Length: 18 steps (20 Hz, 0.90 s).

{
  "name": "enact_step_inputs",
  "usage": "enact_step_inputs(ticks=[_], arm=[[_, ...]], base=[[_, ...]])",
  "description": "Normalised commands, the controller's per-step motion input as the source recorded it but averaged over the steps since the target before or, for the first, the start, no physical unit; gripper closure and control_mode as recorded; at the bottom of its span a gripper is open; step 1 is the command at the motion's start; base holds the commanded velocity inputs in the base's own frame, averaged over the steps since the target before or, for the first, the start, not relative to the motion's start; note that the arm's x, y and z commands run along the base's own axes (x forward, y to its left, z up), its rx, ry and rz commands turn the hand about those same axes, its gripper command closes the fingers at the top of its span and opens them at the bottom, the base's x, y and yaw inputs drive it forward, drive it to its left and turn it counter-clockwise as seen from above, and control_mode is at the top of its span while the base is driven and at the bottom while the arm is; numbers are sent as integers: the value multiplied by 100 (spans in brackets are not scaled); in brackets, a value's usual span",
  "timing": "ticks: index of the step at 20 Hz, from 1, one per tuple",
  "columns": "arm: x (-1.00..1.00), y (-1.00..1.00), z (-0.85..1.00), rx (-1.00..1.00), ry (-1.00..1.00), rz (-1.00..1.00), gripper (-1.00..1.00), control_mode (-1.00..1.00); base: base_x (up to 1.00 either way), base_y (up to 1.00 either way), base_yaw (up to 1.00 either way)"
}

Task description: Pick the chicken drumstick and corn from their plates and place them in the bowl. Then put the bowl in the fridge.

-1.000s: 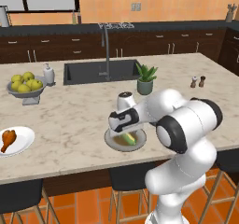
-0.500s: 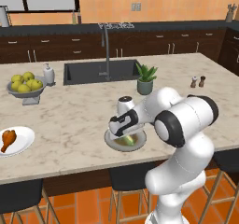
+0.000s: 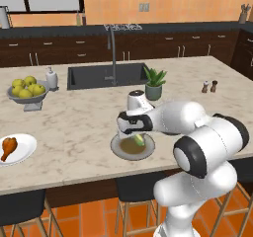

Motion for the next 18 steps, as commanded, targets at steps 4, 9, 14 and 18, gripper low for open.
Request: enact_step_inputs(ticks=[4,9,14,18], arm=[[1,-49,100,0,9,-5,100,-100],[25,-49,81,-4,4,-7,100,-100],[39,-45,41,-1,-2,-2,100,-100],[48,-58,0,0,0,0,100,-100]], base=[[0,0,0],[0,0,0],[0,0,0],[0,0,0]])
